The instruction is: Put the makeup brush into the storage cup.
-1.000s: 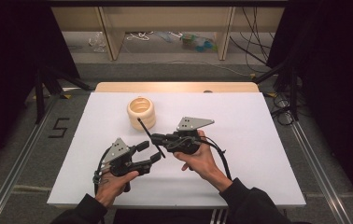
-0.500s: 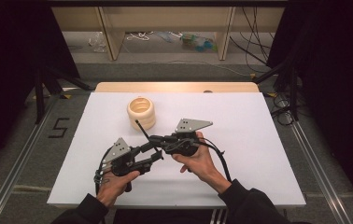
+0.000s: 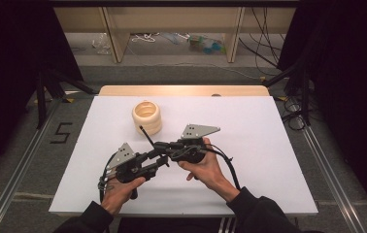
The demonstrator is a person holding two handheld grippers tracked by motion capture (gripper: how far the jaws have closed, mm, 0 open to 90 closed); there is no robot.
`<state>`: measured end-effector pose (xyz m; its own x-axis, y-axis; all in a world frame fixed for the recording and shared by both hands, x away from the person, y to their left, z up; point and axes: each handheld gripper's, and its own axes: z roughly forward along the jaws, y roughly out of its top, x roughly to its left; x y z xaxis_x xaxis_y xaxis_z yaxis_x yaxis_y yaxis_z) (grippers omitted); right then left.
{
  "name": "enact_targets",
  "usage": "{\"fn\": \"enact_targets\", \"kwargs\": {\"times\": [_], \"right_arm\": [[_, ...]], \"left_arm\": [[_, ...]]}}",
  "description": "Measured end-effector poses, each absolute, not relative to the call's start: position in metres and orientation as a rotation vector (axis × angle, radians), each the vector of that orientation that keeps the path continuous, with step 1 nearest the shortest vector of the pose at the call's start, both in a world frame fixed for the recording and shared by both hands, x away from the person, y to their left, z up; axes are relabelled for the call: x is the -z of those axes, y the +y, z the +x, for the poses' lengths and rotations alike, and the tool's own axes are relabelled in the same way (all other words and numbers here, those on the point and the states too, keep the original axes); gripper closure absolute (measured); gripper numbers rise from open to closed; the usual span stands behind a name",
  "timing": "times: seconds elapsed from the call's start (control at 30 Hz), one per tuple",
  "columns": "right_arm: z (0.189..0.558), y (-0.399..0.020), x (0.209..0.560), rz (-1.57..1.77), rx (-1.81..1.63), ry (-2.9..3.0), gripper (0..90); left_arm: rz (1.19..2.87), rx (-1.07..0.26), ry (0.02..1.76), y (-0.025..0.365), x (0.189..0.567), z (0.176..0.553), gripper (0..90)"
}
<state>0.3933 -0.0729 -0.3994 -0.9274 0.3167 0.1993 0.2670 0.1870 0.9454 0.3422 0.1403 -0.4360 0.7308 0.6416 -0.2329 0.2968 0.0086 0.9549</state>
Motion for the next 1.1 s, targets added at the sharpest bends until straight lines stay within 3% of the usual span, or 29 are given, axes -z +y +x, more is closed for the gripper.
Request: {"fn": "enact_targets", "kwargs": {"times": [1.1], "right_arm": [[0.3906,-0.0744,0.3977,0.563,-1.891,2.382,83.9]], "left_arm": [[1.555,-0.262,0.794,0.1438,0.4372,0.3436,79.5]]}}
